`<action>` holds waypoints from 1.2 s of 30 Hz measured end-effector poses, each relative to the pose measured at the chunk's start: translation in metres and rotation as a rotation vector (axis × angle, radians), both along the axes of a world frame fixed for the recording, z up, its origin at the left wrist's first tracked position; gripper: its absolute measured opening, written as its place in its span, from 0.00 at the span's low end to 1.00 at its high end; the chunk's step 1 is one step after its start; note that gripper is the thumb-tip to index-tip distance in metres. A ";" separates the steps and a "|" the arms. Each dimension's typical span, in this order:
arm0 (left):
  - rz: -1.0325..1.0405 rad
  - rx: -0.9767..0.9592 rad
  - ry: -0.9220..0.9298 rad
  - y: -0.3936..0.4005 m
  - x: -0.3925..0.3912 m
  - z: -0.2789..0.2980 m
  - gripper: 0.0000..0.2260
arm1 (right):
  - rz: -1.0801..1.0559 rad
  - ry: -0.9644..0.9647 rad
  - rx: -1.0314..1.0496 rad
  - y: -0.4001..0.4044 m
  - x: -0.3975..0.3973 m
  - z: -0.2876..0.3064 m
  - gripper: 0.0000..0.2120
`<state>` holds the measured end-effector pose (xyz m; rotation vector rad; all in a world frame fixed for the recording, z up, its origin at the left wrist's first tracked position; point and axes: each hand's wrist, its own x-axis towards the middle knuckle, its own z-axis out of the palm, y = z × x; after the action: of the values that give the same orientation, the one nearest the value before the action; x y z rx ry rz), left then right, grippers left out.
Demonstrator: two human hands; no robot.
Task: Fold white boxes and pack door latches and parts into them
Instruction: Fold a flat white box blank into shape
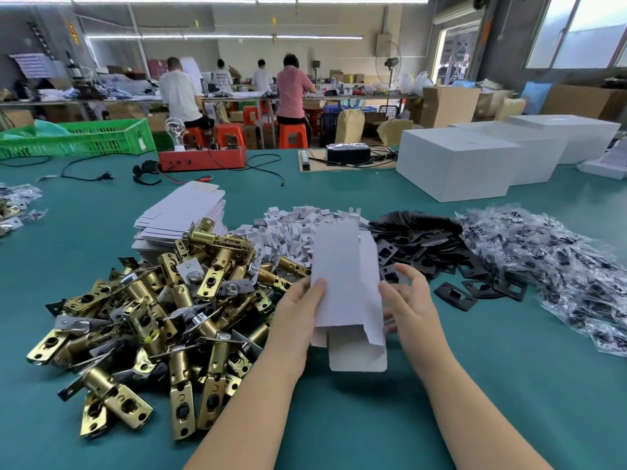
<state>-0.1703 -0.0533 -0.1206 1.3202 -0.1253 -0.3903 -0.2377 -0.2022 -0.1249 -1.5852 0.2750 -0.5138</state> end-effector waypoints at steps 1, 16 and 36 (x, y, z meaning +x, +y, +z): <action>0.016 -0.028 -0.020 0.000 0.002 -0.001 0.08 | 0.019 -0.031 -0.028 0.001 -0.001 -0.001 0.24; -0.373 -0.441 0.079 0.008 0.005 0.006 0.17 | 0.318 -0.002 0.135 -0.008 -0.006 0.006 0.28; -0.244 0.173 -0.357 0.010 0.007 -0.009 0.24 | 0.457 0.041 0.262 -0.020 -0.011 0.010 0.40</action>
<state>-0.1629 -0.0436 -0.1291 1.5422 -0.5661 -0.3740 -0.2491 -0.2225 -0.1151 -1.3470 0.0042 -0.0851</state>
